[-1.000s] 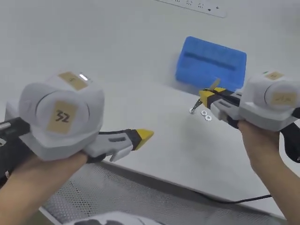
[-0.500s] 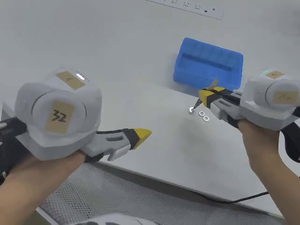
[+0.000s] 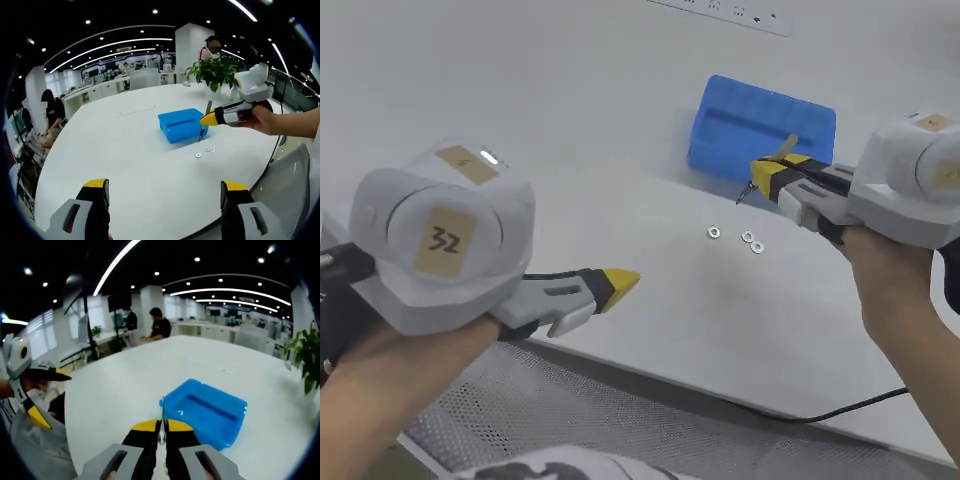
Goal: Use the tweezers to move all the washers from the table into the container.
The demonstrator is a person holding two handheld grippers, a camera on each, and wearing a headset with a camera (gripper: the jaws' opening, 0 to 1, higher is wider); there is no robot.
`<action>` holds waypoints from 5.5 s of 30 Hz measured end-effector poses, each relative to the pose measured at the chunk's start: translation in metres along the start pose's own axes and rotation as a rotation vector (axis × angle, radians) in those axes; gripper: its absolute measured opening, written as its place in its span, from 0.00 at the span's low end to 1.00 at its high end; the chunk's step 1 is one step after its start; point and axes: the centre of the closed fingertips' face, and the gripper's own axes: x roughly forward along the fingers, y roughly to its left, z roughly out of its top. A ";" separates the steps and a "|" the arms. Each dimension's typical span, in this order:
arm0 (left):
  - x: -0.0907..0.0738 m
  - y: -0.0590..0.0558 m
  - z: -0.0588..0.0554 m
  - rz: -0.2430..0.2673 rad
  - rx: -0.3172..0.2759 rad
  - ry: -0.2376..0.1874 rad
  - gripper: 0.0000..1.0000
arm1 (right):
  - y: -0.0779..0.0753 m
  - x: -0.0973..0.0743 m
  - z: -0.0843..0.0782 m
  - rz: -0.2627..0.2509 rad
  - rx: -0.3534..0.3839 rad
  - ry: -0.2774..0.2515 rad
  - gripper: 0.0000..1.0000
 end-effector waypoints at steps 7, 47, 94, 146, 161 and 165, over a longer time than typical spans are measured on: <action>0.000 0.001 -0.001 0.001 0.001 0.006 0.94 | 0.006 0.006 -0.014 0.014 0.016 0.021 0.02; 0.000 0.002 0.001 0.003 0.003 0.001 0.94 | 0.007 0.012 -0.031 -0.014 -0.089 0.081 0.00; -0.002 0.004 0.008 0.008 0.009 -0.012 0.95 | -0.071 0.054 0.012 -0.164 -0.009 0.010 0.01; -0.005 0.002 0.013 0.009 0.023 -0.030 0.95 | -0.021 -0.016 -0.033 -0.095 0.102 0.002 0.03; -0.004 -0.001 0.008 0.008 0.016 -0.018 0.95 | -0.022 -0.012 -0.043 -0.100 0.076 0.020 0.02; -0.003 -0.003 0.008 0.008 0.026 -0.016 0.95 | -0.020 -0.012 -0.043 -0.110 0.016 0.039 0.01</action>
